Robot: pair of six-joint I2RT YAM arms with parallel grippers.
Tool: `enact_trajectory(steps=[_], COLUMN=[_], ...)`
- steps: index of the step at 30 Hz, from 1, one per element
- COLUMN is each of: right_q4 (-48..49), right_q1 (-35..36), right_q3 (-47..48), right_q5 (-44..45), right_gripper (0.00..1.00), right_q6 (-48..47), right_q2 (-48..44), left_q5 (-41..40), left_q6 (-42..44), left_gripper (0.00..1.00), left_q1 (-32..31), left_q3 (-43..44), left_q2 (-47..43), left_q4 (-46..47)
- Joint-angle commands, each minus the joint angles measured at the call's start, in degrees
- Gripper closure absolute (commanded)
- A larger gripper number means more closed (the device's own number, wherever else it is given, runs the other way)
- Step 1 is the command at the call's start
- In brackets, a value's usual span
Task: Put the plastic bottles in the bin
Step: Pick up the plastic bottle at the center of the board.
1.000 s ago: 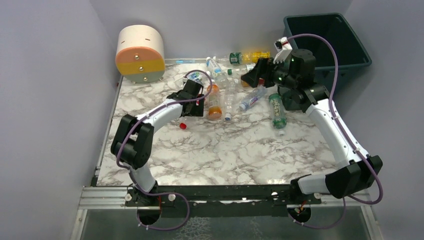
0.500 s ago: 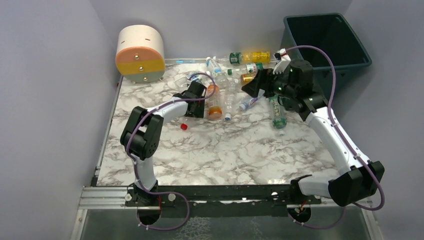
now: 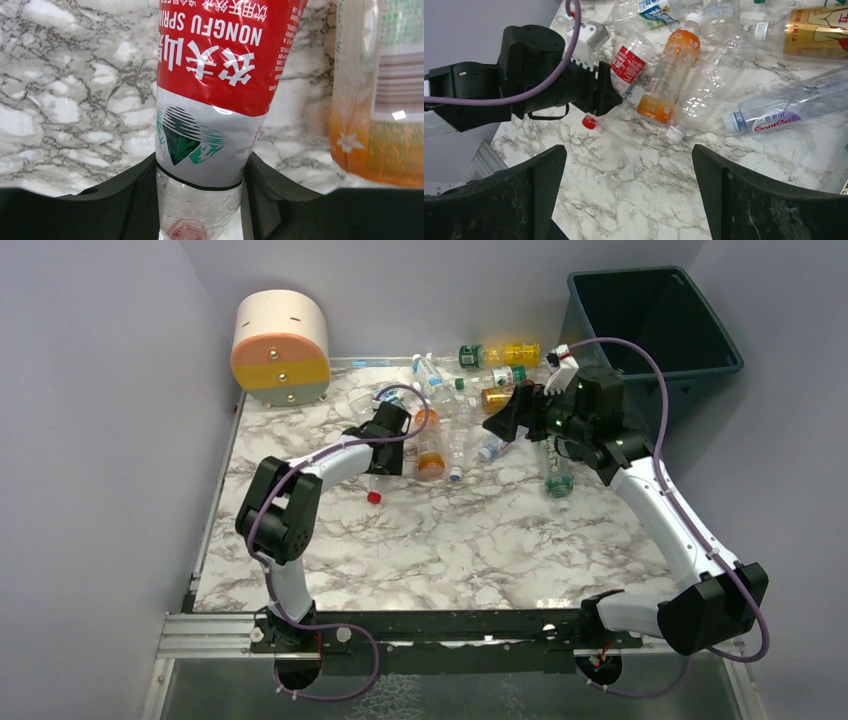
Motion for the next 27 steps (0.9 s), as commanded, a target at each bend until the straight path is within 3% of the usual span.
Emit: enact_trajectory(steps=[1, 15, 27], right_q4=[-0.84, -11.03, -13.81], right_q1=[0.26, 0.25, 0.26], right_q3=[0.55, -0.51, -6.36], right_q5=[-1.54, -1.71, -2.82], right_gripper=[0.0, 0.0, 0.0], right_q6=[0.22, 0.25, 2.02], right_q2=[-1.65, -8.9, -16.37], left_q5=[3.84, 14.66, 20.14], left_q6=[-1.18, -4.23, -7.57], left_gripper=[0.57, 0.57, 0.57], left_q1=[-0.05, -0.05, -0.07], left_q3=[-1.48, -8.28, -10.69], left_q2=[-7.75, -31.15, -40.24], left_q4=[-1.83, -3.59, -4.49])
